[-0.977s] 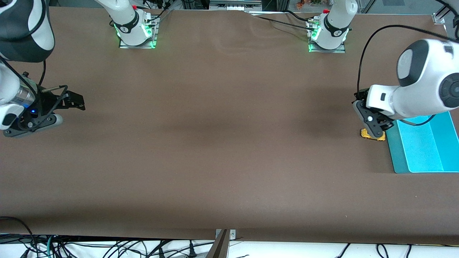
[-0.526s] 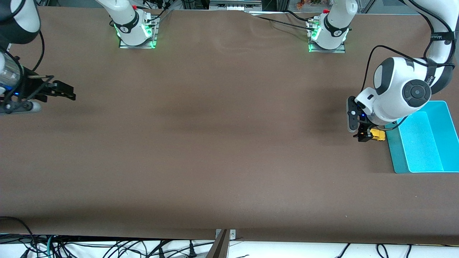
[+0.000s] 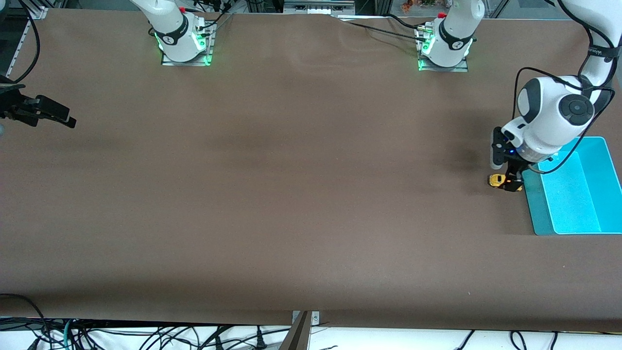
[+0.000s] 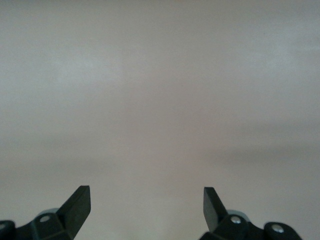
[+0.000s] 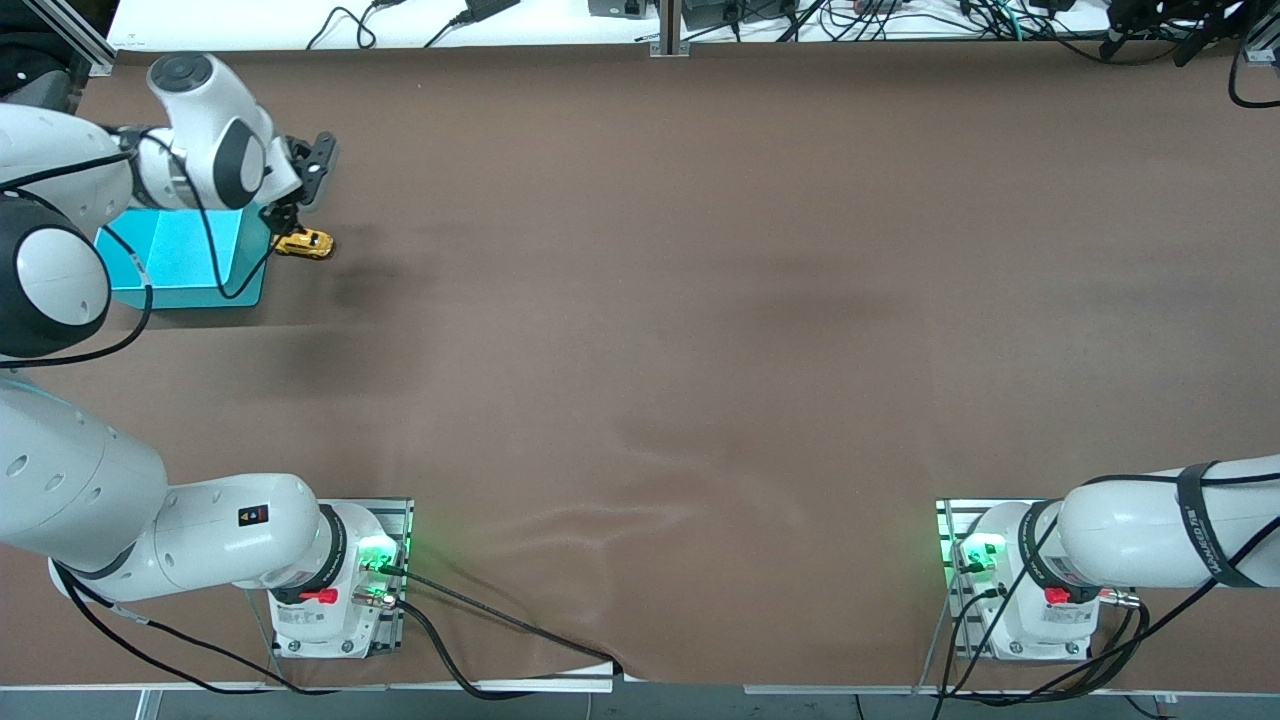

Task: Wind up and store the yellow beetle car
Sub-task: 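Lower the left gripper and close it on the yellow car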

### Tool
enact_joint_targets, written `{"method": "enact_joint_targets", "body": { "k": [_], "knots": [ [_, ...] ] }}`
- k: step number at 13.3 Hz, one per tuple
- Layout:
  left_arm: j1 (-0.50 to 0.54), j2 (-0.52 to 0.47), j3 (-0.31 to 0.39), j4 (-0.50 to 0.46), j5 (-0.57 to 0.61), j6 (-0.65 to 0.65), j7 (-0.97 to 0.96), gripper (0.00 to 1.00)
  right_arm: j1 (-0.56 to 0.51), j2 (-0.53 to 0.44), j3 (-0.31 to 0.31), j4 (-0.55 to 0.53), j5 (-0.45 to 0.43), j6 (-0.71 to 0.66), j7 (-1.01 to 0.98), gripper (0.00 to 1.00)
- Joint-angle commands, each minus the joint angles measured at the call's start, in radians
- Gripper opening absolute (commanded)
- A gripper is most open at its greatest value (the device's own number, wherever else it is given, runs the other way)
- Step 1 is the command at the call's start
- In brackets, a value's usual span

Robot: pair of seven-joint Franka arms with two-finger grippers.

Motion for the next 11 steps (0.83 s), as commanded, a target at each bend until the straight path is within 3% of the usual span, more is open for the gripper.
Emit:
{"method": "enact_joint_targets", "body": {
  "k": [1,3,11],
  "knots": [
    [0.029,0.009,0.000,-0.050,0.026,0.109,0.029,1.00,-0.014,-0.005,0.097,0.009,-0.086,0.007,0.089,1.00],
    [0.065,0.039,0.005,-0.093,0.026,0.225,0.043,1.00,-0.014,-0.007,0.110,0.007,-0.101,0.007,0.094,1.00],
    [0.087,0.142,0.007,-0.094,0.026,0.345,0.065,1.00,-0.040,-0.005,0.105,0.001,-0.021,0.001,0.097,1.00]
  ]
}}
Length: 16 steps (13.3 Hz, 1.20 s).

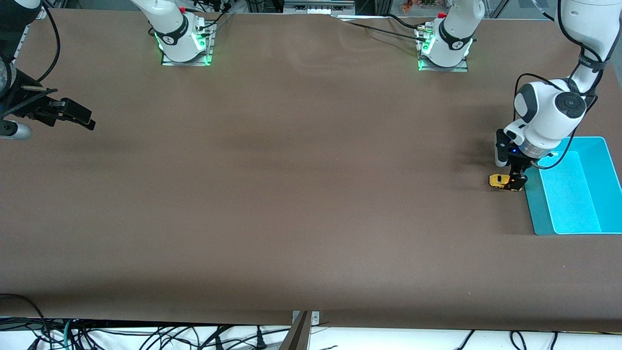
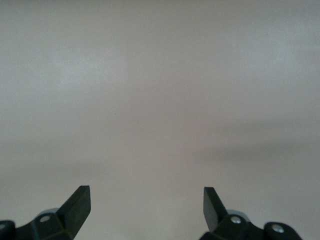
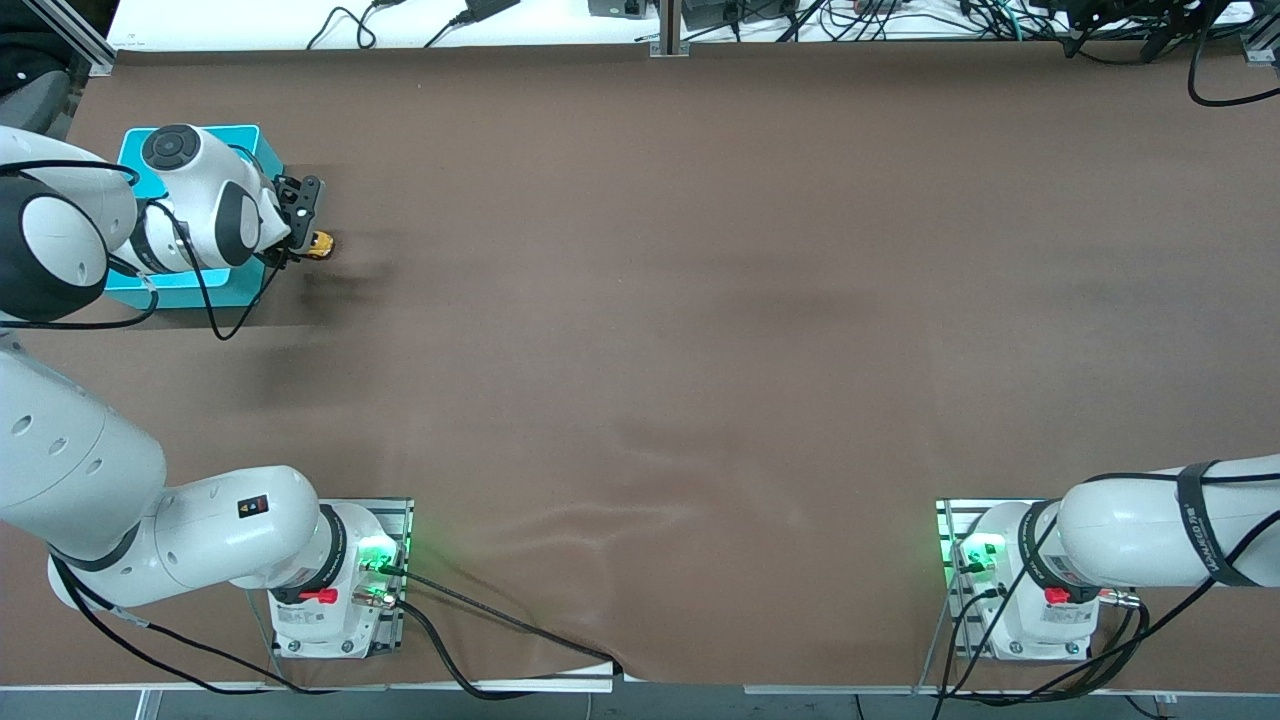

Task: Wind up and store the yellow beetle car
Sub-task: 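Lower the left gripper and close it on the yellow car, then lift the car with the left gripper and carry it over the bin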

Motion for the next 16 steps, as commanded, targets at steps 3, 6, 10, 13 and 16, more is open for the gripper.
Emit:
{"method": "enact_joint_targets", "body": {
  "k": [3,6,10,13,16],
  "knots": [
    [0.015,0.035,-0.003,0.000,0.026,0.060,0.010,1.00,-0.012,-0.002,-0.002,0.001,0.018,-0.006,0.003,1.00],
    [0.023,0.044,-0.003,0.000,0.026,0.068,0.011,1.00,-0.012,-0.002,-0.004,0.001,0.018,-0.005,0.005,1.00],
    [0.033,0.044,-0.003,0.001,0.026,0.070,0.011,0.80,-0.012,0.000,-0.010,0.000,0.018,-0.006,0.003,1.00],
    [0.036,0.044,-0.002,0.003,0.024,0.068,0.011,0.45,-0.012,0.000,-0.010,0.001,0.018,-0.005,0.003,1.00],
    [0.036,0.043,-0.002,0.004,0.024,0.068,0.010,0.34,-0.012,0.000,-0.012,0.001,0.018,-0.006,0.003,1.00]
  ]
}}
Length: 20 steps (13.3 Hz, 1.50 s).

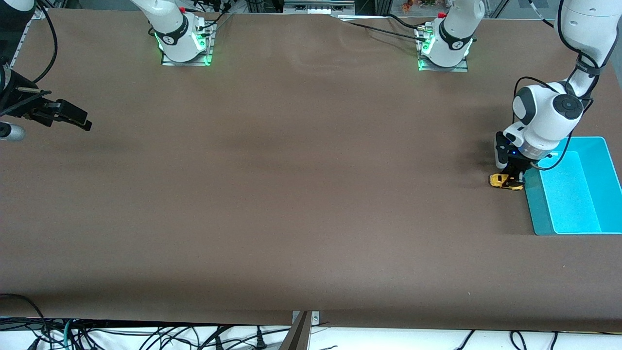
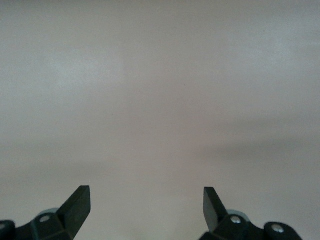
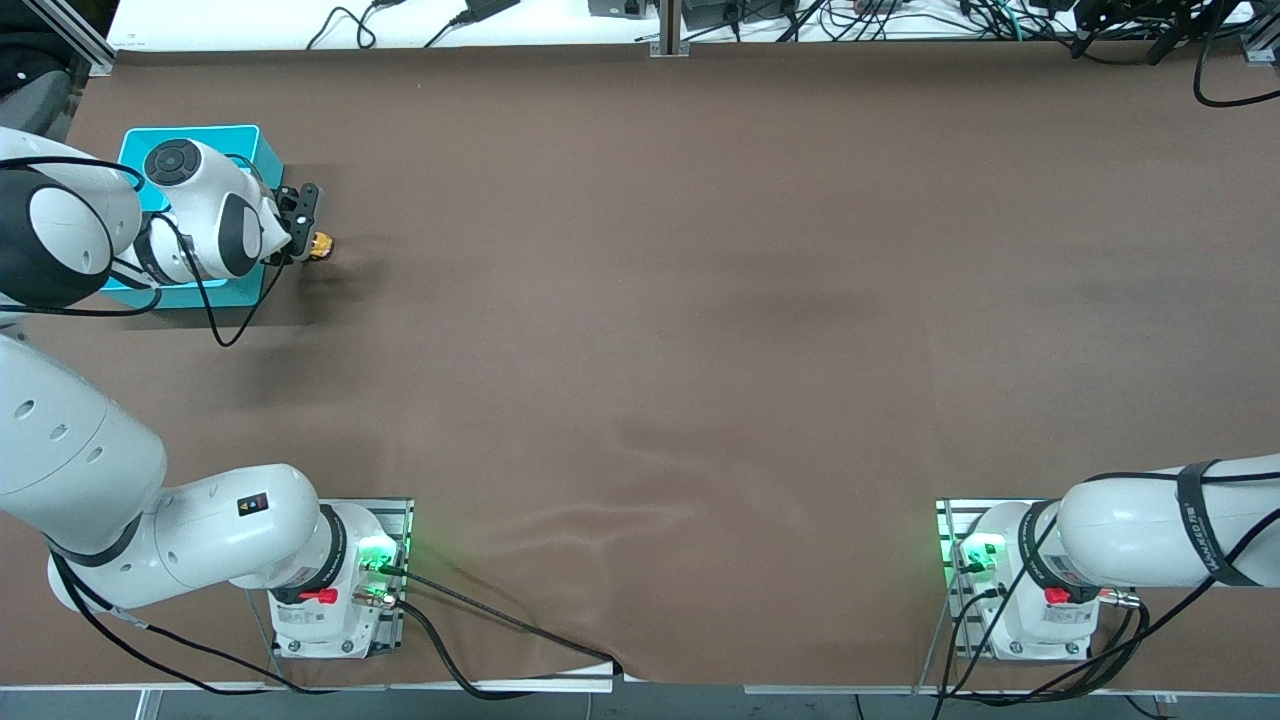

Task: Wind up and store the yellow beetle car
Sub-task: 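Lift the car with the left gripper and carry it over the bin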

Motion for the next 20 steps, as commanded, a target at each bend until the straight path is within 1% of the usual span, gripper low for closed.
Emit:
{"method": "enact_joint_targets", "body": {
  "k": [1,3,6,8,10,11,13,15,16,18,20],
  "knots": [
    [0.013,-0.001,-0.003,0.003,0.024,0.005,0.006,0.34,-0.010,-0.004,0.004,0.001,0.016,-0.006,0.003,1.00],
    [0.011,-0.019,-0.004,0.005,0.018,-0.008,0.001,0.35,-0.010,-0.004,0.003,0.001,0.016,-0.006,0.003,1.00],
    [0.000,-0.085,-0.015,0.019,-0.007,-0.138,-0.002,0.35,-0.010,-0.003,0.003,0.001,0.016,-0.006,0.003,1.00],
    [-0.001,-0.122,-0.055,0.029,-0.077,-0.224,-0.002,0.35,-0.010,-0.003,0.003,0.001,0.016,-0.006,0.003,1.00],
    [-0.003,-0.154,-0.073,0.052,-0.106,-0.306,-0.008,0.35,-0.010,-0.003,0.003,0.001,0.017,-0.006,0.003,1.00],
    [-0.003,-0.165,-0.096,0.072,-0.123,-0.358,-0.014,0.35,-0.010,-0.003,0.001,0.001,0.017,-0.006,0.003,1.00],
    [0.003,-0.185,-0.099,0.150,-0.131,-0.500,-0.010,0.36,-0.010,-0.003,0.001,0.001,0.016,-0.006,0.003,1.00],
    [0.028,-0.185,-0.096,0.274,-0.129,-0.687,0.002,0.37,-0.010,-0.003,0.001,0.001,0.016,-0.006,0.003,1.00],
    [0.048,-0.184,-0.096,0.332,-0.129,-0.761,0.034,0.37,-0.010,-0.003,0.001,0.001,0.017,-0.006,0.003,1.00],
    [0.083,-0.181,-0.092,0.406,-0.128,-0.827,0.110,0.37,-0.010,-0.003,0.001,0.001,0.017,-0.006,0.003,1.00],
    [0.126,-0.173,-0.084,0.437,-0.126,-0.838,0.172,0.37,-0.010,-0.003,0.001,0.001,0.017,-0.006,0.003,1.00]
  ]
}}
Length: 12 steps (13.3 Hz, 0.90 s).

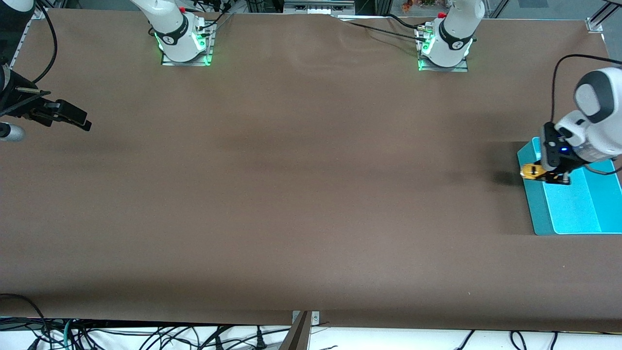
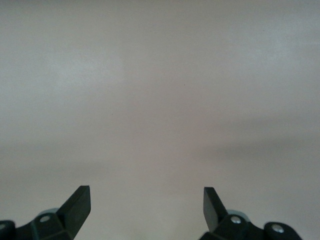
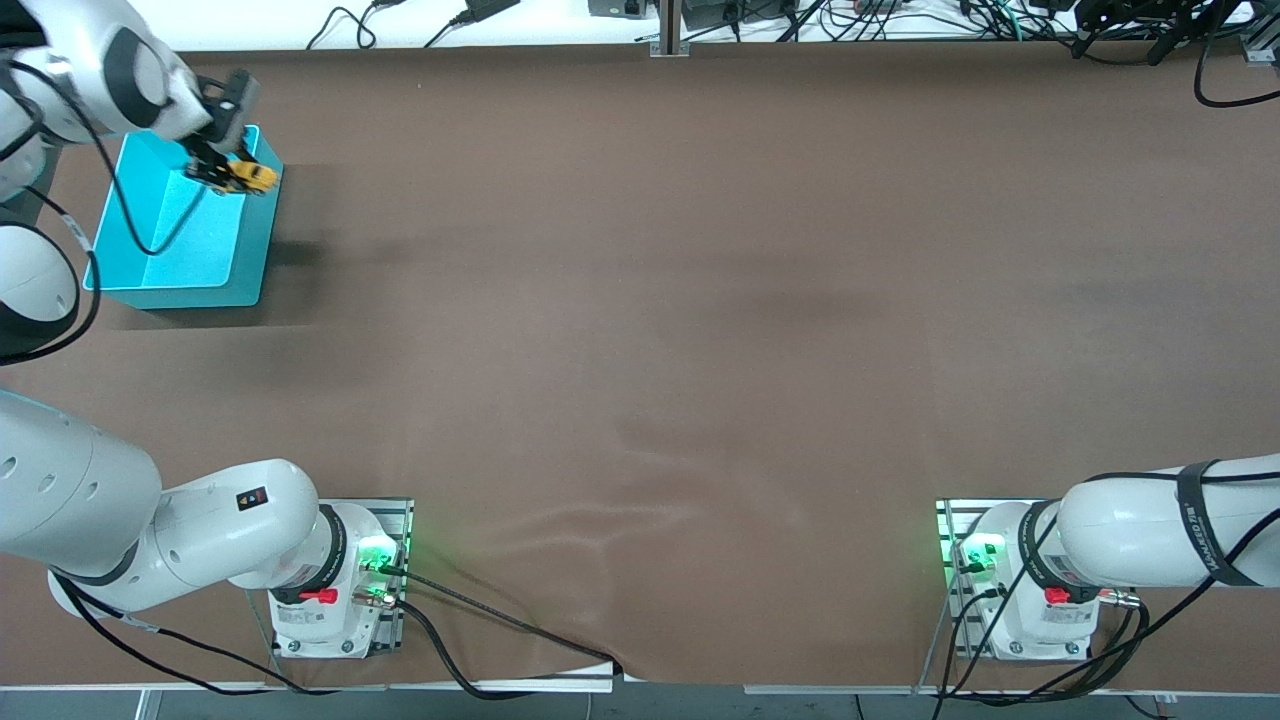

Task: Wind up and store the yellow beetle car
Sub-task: 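Lift the car with the left gripper and carry it over the bin, then lower the car into the turquoise bin and open the left gripper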

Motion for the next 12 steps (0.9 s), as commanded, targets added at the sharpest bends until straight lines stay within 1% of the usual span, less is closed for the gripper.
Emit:
{"method": "enact_joint_targets", "body": {
  "k": [1,2,4,6,8,12],
  "knots": [
    [0.074,0.027,0.000,0.046,-0.018,-0.029,0.116,0.37,-0.009,-0.003,0.003,0.002,0.017,-0.006,0.003,1.00],
    [0.105,0.044,0.000,0.058,-0.017,-0.021,0.139,0.37,-0.009,-0.003,0.003,0.002,0.017,-0.006,0.003,1.00],
    [0.158,0.134,-0.003,0.124,-0.015,-0.011,0.196,0.38,-0.009,-0.003,0.003,0.002,0.017,-0.006,0.003,1.00],
    [0.171,0.212,-0.003,0.164,-0.023,0.046,0.249,0.37,-0.009,-0.003,0.003,0.000,0.017,-0.006,0.003,1.00],
    [0.175,0.269,-0.003,0.177,-0.024,0.109,0.250,0.37,-0.009,-0.003,0.003,0.002,0.017,-0.006,0.003,1.00],
    [0.172,0.349,-0.003,0.177,-0.024,0.238,0.240,0.38,-0.011,-0.003,0.001,0.000,0.017,-0.006,0.005,1.00]
  ]
}}
